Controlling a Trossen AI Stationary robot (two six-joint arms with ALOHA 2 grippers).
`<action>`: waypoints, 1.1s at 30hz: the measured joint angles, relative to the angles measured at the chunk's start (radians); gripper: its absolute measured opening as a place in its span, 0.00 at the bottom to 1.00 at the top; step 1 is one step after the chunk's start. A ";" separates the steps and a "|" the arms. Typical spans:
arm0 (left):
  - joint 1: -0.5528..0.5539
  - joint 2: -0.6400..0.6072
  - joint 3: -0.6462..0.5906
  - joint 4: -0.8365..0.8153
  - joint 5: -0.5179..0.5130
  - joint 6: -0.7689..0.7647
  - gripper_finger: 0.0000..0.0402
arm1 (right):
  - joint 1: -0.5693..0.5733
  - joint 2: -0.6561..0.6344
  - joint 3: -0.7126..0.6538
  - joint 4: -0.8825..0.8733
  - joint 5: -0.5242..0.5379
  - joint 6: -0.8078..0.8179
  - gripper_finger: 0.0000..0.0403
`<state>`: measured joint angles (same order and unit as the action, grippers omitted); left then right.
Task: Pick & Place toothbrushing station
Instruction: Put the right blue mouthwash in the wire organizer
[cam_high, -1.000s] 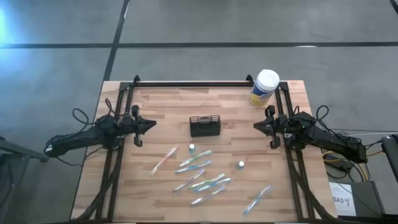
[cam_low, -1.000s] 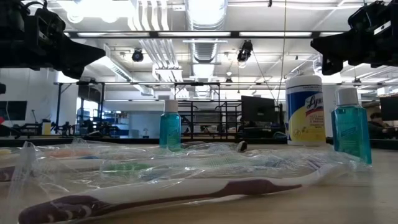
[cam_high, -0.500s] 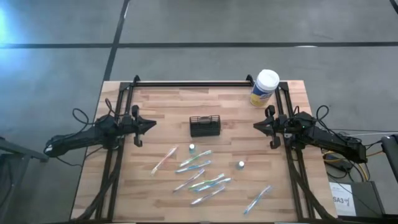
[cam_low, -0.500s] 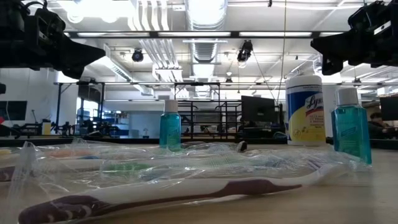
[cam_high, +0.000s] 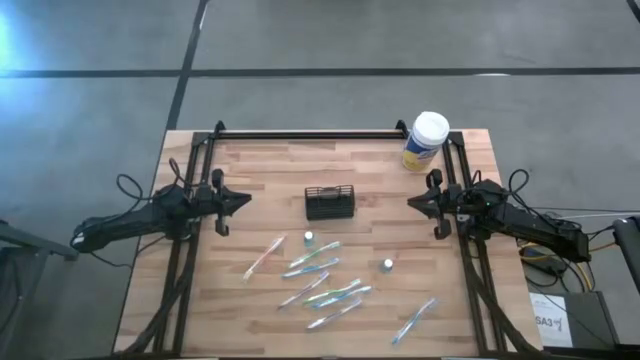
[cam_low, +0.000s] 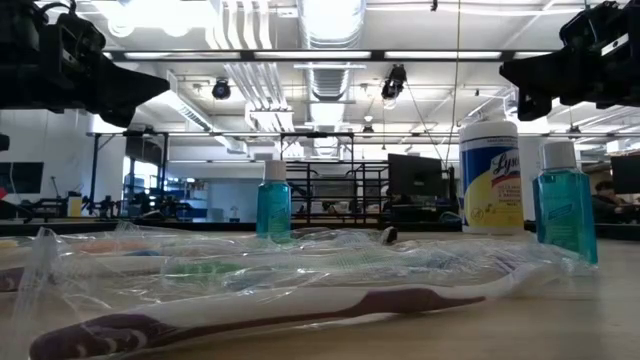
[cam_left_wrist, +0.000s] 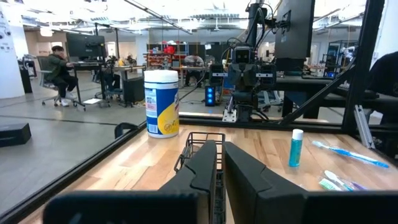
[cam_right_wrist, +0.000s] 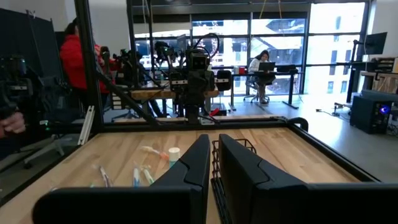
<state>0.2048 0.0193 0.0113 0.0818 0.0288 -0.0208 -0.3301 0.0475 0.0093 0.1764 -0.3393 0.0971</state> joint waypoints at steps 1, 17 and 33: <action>0.000 0.000 0.000 0.000 0.000 -0.009 0.09 | 0.000 0.000 0.000 0.000 0.000 0.000 0.08; -0.001 0.003 0.000 0.113 -0.001 -0.009 0.09 | 0.000 0.019 0.021 0.118 0.079 0.010 0.08; -0.001 0.003 0.007 0.134 0.000 -0.065 0.09 | 0.090 0.643 0.786 -0.795 0.322 0.126 0.08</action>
<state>0.2043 0.0219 0.0185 0.2163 0.0284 -0.0856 -0.2399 0.6909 0.7949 -0.6190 -0.0177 0.2234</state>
